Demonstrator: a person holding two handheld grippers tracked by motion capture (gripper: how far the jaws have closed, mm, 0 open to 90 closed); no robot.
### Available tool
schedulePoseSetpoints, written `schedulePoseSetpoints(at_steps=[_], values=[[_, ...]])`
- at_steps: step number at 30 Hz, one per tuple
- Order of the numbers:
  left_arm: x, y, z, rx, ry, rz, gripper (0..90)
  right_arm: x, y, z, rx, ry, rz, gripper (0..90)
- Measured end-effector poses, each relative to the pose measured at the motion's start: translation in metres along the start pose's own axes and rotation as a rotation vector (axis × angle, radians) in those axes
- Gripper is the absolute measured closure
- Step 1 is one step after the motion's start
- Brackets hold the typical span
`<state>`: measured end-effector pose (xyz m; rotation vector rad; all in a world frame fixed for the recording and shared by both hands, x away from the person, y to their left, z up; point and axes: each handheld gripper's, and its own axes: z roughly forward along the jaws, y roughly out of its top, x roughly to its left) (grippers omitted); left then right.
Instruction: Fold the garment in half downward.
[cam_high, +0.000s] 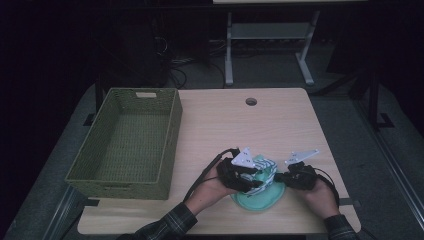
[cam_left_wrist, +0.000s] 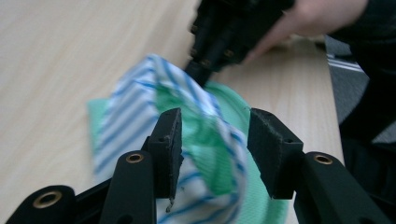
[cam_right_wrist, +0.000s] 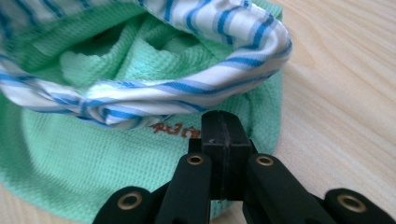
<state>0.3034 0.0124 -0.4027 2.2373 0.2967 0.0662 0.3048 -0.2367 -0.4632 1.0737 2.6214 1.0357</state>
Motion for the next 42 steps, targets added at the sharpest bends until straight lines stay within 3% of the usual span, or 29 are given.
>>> schedulePoseSetpoints(at_steps=[4, 8, 17, 21, 27, 32, 34, 38, 42], values=[[0.015, 0.002, 0.002, 0.007, 0.043, -0.036, 53.5, 0.005, -0.002, -0.004, -0.001, 0.001, -0.004, 89.6], [0.025, 0.001, 0.008, 0.025, 0.057, -0.064, 53.1, 0.009, -0.01, -0.009, 0.001, -0.005, -0.011, 89.6], [0.037, -0.002, 0.027, 0.069, 0.051, -0.108, 51.9, 0.016, -0.024, -0.015, 0.006, 0.012, -0.006, 89.6], [0.034, -0.002, 0.032, 0.077, 0.034, -0.108, 51.6, 0.016, -0.023, -0.014, 0.009, 0.018, -0.01, 89.7], [0.022, 0.006, 0.031, 0.048, 0.003, -0.091, 48.7, 0.016, -0.023, -0.014, 0.01, 0.018, -0.007, 89.7], [0.017, 0.003, 0.042, 0.087, -0.01, -0.085, 48.7, 0.016, -0.023, -0.014, 0.004, 0.018, -0.012, 89.7], [0.017, 0.001, 0.045, 0.107, -0.002, -0.076, 53.8, 0.016, -0.023, -0.014, 0.004, 0.019, -0.009, 89.7], [0.02, -0.002, 0.045, 0.111, -0.007, -0.088, 83.9, 0.016, -0.023, -0.014, 0.008, 0.02, -0.011, 89.7], [0.019, 0.001, 0.037, 0.079, -0.011, -0.09, 88.4, 0.016, -0.023, -0.014, 0.01, 0.023, 0.001, 89.7]])
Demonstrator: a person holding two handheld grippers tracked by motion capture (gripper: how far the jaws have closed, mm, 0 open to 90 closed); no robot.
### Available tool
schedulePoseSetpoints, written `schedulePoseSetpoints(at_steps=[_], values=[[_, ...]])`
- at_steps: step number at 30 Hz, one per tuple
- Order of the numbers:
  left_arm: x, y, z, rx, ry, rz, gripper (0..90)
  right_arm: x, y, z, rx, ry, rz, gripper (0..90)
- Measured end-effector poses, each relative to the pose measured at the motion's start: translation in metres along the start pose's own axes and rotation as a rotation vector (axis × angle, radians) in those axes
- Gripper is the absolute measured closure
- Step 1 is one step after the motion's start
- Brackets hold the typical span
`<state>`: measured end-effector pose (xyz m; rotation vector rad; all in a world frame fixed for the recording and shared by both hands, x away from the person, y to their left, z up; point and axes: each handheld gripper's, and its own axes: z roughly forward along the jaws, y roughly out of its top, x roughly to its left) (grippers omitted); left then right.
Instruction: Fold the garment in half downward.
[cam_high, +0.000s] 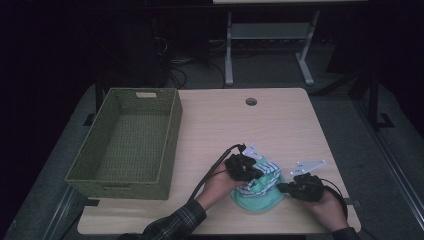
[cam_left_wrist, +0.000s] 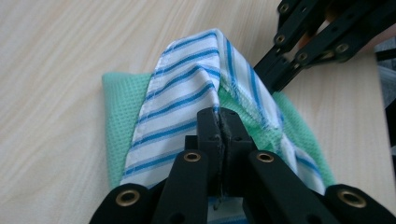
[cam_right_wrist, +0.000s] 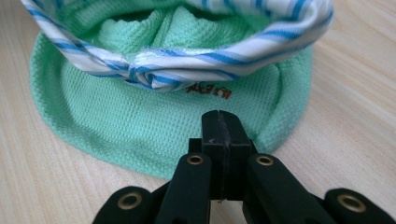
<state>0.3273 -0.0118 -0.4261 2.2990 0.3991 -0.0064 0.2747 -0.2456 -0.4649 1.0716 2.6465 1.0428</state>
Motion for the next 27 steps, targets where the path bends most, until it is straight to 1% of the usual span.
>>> schedulePoseSetpoints(at_steps=[1, 2, 3, 6, 7, 10, 11, 12, 14, 15, 17, 21, 23, 24, 26, 27], values=[[-0.003, 0.002, -0.004, -0.015, -0.004, 0.004, 88.4, 0.0, 0.0, 0.0, -0.001, 0.0, 0.0, 89.7], [-0.005, 0.003, -0.006, -0.02, -0.007, 0.008, 88.4, 0.0, 0.0, 0.0, -0.001, -0.001, -0.002, 89.7], [-0.008, 0.005, -0.008, -0.029, -0.018, 0.018, 88.4, 0.0, 0.0, 0.0, -0.001, -0.001, 0.0, 89.7], [-0.015, 0.006, -0.009, -0.037, -0.047, 0.024, 88.4, 0.0, 0.0, 0.0, -0.001, -0.002, -0.002, 89.7], [-0.018, 0.006, -0.007, -0.03, -0.054, 0.033, 88.3, 0.0, 0.0, 0.0, -0.001, -0.002, -0.002, 89.7], [-0.023, 0.002, -0.001, -0.012, -0.066, 0.036, 88.2, 0.0, 0.0, 0.0, 0.0, -0.003, -0.005, 89.8], [-0.023, 0.0, 0.003, -0.002, -0.07, 0.034, 88.2, 0.0, 0.0, 0.001, -0.005, -0.004, -0.006, 89.7], [-0.023, -0.002, 0.006, 0.003, -0.074, 0.027, 88.0, 0.0, 0.0, -0.001, 0.003, -0.018, -0.013, 89.7], [-0.022, -0.006, 0.012, 0.018, -0.087, 0.019, 87.9, -0.002, 0.0, -0.002, -0.003, -0.027, -0.009, 89.7], [-0.022, -0.008, 0.016, 0.027, -0.092, 0.012, 87.8, -0.003, 0.0, -0.004, -0.004, -0.031, -0.001, 89.7], [-0.022, -0.012, 0.023, 0.047, -0.095, 0.014, 87.7, -0.006, -0.001, -0.008, -0.016, -0.043, 0.004, 89.7], [-0.021, -0.016, 0.031, 0.063, -0.098, 0.006, 86.8, -0.013, -0.003, -0.014, -0.034, -0.069, 0.022, 89.7], [-0.02, -0.016, 0.031, 0.056, -0.108, 0.001, 83.9, -0.015, -0.003, -0.017, -0.047, -0.081, 0.026, 89.7], [-0.021, -0.016, 0.029, 0.052, -0.108, 0.001, 79.9, -0.016, -0.003, -0.019, -0.047, -0.085, 0.03, 89.7], [-0.023, -0.013, 0.023, 0.042, -0.094, 0.021, 70.3, -0.018, -0.001, -0.022, -0.059, -0.092, 0.029, 89.7], [-0.023, -0.012, 0.02, 0.039, -0.09, 0.019, 67.8, -0.02, 0.0, -0.023, -0.07, -0.095, 0.026, 89.7]])
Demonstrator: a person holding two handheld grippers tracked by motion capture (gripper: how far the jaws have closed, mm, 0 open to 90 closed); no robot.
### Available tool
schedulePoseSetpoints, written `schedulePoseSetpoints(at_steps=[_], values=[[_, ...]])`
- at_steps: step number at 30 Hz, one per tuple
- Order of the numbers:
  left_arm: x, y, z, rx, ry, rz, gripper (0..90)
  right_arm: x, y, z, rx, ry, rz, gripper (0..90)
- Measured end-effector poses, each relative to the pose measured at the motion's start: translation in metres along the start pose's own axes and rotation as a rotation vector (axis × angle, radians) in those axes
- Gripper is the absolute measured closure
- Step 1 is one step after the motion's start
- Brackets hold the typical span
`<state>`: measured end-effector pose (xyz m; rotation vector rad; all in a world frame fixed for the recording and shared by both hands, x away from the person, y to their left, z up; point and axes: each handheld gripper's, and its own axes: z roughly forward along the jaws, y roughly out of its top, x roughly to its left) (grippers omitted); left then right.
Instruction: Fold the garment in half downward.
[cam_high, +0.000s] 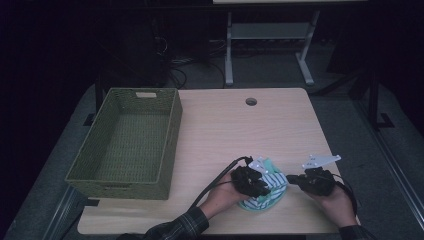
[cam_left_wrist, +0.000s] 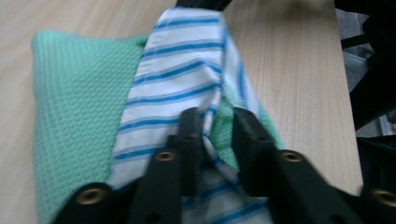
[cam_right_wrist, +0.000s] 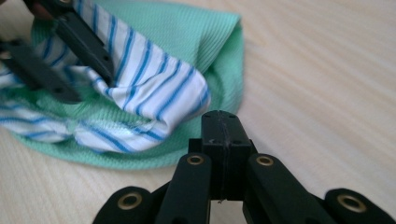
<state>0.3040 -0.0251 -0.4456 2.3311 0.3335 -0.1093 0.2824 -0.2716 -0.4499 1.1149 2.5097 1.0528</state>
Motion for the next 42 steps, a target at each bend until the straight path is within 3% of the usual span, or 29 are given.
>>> schedulePoseSetpoints(at_steps=[2, 5, 10, 15, 18, 25, 35, 37, 42], values=[[0.0, 0.002, -0.009, -0.017, 0.01, 0.002, 63.0, -0.002, 0.004, -0.002, -0.019, -0.005, -0.004, 89.7], [0.001, 0.002, -0.026, -0.052, 0.03, -0.005, 62.7, -0.004, 0.012, -0.004, -0.039, 0.001, -0.01, 89.7], [0.011, -0.003, -0.052, -0.085, 0.08, -0.043, 71.7, -0.003, 0.026, 0.0, -0.064, 0.028, -0.023, 89.7], [0.02, -0.012, -0.063, -0.085, 0.102, -0.077, 83.9, 0.0, 0.044, 0.011, -0.077, 0.064, -0.034, 89.7], [0.023, -0.017, -0.062, -0.075, 0.12, -0.09, 88.6, 0.003, 0.053, 0.019, -0.082, 0.081, -0.052, 89.7], [0.024, -0.026, -0.048, -0.011, 0.138, -0.087, 88.8, 0.014, 0.069, 0.045, -0.054, 0.12, -0.083, 89.7], [0.032, -0.035, -0.03, 0.081, 0.17, -0.077, 89.6, 0.009, 0.059, 0.069, 0.057, 0.105, -0.079, 89.8], [0.034, -0.035, -0.031, 0.09, 0.162, -0.073, 89.6, 0.009, 0.058, 0.072, 0.057, 0.117, -0.081, 89.9], [0.036, -0.034, -0.03, 0.095, 0.211, -0.046, 89.7, 0.011, 0.058, 0.072, 0.057, 0.103, -0.082, 89.9]])
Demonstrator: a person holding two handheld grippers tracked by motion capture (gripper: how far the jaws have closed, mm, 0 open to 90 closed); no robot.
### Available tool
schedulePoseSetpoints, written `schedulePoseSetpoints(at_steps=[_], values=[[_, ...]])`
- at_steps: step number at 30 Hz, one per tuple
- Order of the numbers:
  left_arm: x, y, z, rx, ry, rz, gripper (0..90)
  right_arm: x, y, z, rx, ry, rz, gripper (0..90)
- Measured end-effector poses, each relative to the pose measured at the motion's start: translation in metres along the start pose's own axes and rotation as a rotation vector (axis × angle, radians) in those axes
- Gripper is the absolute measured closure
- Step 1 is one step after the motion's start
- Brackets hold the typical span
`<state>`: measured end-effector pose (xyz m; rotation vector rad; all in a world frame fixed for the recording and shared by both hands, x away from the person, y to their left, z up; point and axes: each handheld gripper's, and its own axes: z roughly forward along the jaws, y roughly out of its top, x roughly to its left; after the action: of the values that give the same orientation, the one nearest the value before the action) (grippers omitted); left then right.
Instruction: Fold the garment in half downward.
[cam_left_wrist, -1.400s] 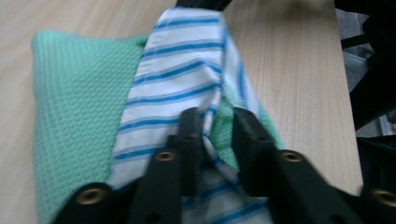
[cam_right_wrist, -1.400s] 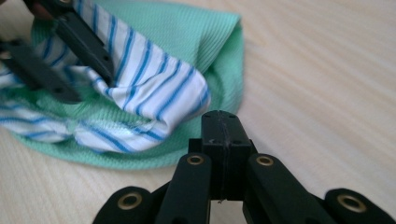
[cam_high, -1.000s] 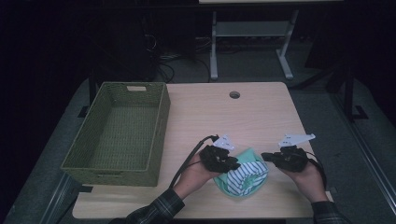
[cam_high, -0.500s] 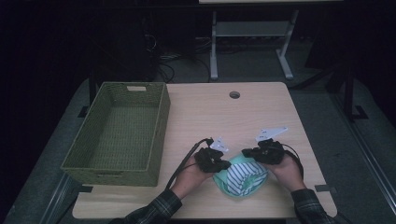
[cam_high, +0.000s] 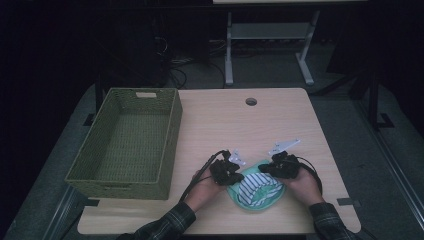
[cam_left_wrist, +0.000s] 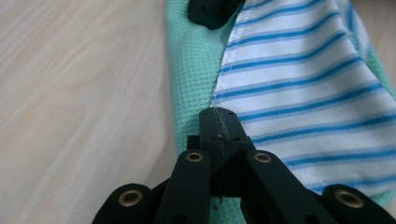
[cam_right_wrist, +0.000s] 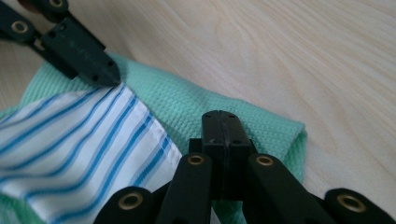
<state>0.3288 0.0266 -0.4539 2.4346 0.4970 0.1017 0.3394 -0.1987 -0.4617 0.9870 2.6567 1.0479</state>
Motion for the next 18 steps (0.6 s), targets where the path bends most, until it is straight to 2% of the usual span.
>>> schedulePoseSetpoints(at_steps=[2, 6, 9, 14, 15, 16, 17, 18], values=[[0.006, 0.002, 0.001, 0.006, 0.019, 0.004, 89.7, 0.0, 0.0, 0.0, 0.002, -0.003, -0.001, 89.9], [0.021, 0.006, 0.004, -0.008, 0.041, -0.025, 89.7, -0.001, 0.0, 0.0, -0.002, -0.004, -0.005, 90.0], [0.028, 0.008, 0.005, -0.024, 0.043, -0.048, 89.7, -0.001, 0.0, 0.0, 0.002, 0.001, -0.006, 89.9], [0.031, 0.008, -0.001, -0.053, 0.022, -0.076, 88.6, 0.001, 0.002, -0.004, 0.004, -0.004, -0.009, 89.8], [0.03, 0.009, -0.004, -0.067, 0.015, -0.082, 88.3, 0.001, 0.002, -0.005, -0.01, -0.002, -0.009, 89.8], [0.03, 0.009, -0.01, -0.072, 0.008, -0.071, 88.1, 0.0, 0.003, -0.007, -0.032, -0.001, -0.006, 89.8], [0.027, 0.01, -0.013, -0.092, -0.001, -0.081, 88.1, -0.002, 0.004, -0.01, -0.053, -0.002, -0.011, 89.8], [0.025, 0.011, -0.017, -0.099, -0.009, -0.079, 88.1, -0.003, 0.005, -0.012, -0.062, -0.005, 0.003, 89.8]])
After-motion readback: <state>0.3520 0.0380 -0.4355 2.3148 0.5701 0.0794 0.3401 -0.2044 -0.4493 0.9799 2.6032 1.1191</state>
